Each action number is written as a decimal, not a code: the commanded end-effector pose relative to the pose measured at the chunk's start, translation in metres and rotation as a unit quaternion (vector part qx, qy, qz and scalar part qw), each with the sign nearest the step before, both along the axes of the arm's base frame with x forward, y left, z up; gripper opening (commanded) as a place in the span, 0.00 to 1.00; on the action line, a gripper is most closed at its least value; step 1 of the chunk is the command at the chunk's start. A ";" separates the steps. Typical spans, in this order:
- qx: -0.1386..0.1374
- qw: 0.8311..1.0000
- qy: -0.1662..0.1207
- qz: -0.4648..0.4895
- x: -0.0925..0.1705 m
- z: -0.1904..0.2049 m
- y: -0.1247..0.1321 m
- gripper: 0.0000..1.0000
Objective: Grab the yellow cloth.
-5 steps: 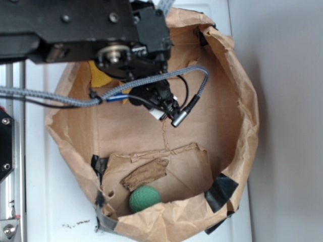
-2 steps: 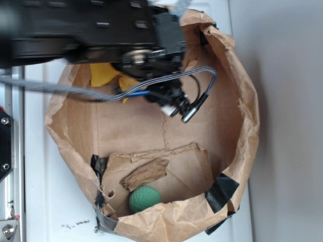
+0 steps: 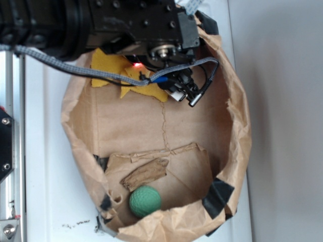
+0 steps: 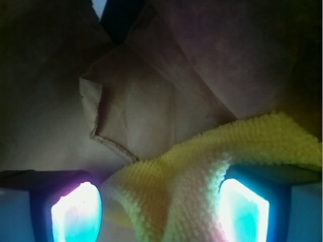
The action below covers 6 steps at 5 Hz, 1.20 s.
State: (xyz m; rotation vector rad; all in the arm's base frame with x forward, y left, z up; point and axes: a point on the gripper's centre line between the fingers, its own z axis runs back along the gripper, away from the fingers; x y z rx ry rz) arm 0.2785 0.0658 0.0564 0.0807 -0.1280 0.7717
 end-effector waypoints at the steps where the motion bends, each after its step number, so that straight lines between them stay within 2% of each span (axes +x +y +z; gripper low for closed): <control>1: 0.012 1.000 -0.013 0.001 0.012 0.009 0.004 0.00; 2: 0.016 0.999 -0.033 -0.009 0.013 0.021 0.002 0.00; 4: -0.002 0.998 -0.050 -0.045 0.018 0.032 -0.004 0.00; 5: -0.030 0.986 -0.086 -0.137 0.024 0.078 -0.032 0.00; 6: -0.060 0.970 -0.106 -0.209 -0.018 0.113 -0.063 0.00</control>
